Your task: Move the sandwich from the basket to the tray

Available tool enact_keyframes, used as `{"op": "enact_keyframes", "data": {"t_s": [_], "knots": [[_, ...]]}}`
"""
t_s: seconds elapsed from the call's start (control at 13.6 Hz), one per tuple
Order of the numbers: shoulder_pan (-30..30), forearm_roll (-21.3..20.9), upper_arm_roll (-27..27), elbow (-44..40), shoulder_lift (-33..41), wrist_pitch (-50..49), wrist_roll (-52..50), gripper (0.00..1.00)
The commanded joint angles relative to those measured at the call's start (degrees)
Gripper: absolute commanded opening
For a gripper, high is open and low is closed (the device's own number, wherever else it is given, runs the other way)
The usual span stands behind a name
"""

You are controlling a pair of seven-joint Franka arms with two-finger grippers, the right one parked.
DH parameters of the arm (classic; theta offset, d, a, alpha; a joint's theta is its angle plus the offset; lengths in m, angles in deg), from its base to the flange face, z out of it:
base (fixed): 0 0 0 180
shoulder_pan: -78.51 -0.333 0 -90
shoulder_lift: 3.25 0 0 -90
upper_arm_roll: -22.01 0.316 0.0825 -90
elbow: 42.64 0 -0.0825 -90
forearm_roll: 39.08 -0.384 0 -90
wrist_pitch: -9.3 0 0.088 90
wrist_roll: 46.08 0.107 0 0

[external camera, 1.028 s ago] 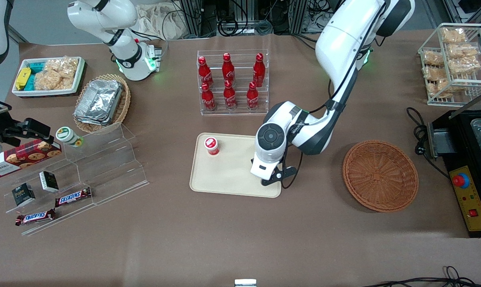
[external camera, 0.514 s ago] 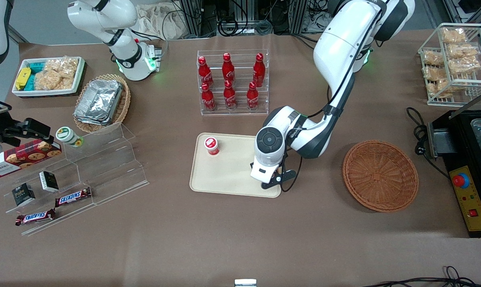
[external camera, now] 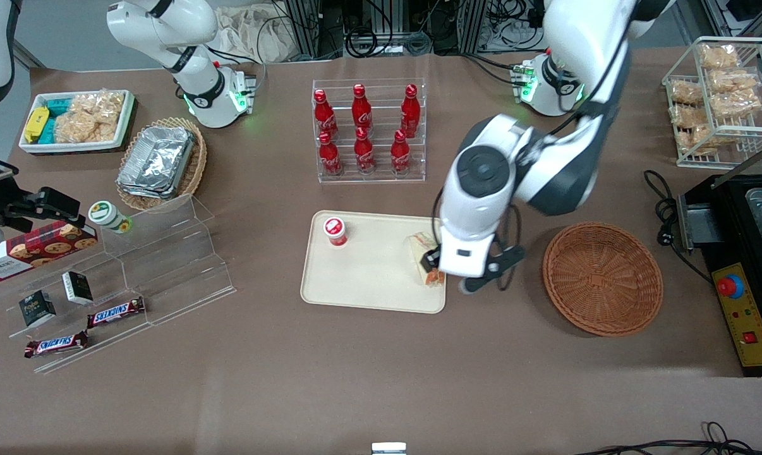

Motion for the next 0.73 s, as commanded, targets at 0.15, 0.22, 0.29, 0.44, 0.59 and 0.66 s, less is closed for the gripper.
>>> {"op": "enact_keyframes", "data": {"t_s": [0.15,0.22,0.29,0.44,0.59,0.66], "knots": [[-9.04,-0.08,-0.57,3.26,9.11,-4.41,5.37,1.00],[-10.71,0.10,-0.57,3.26,9.99,-5.11,6.96,1.00],[-11.95,0.28,-0.57,3.34,10.70,-5.47,8.98,1.00],[-15.28,0.54,-0.66,3.35,11.93,-7.74,14.33,1.00],[-18.71,0.63,-0.75,3.34,13.07,-8.55,20.04,1.00],[-19.86,0.98,-0.75,3.35,13.51,-9.24,22.94,1.00]]}}
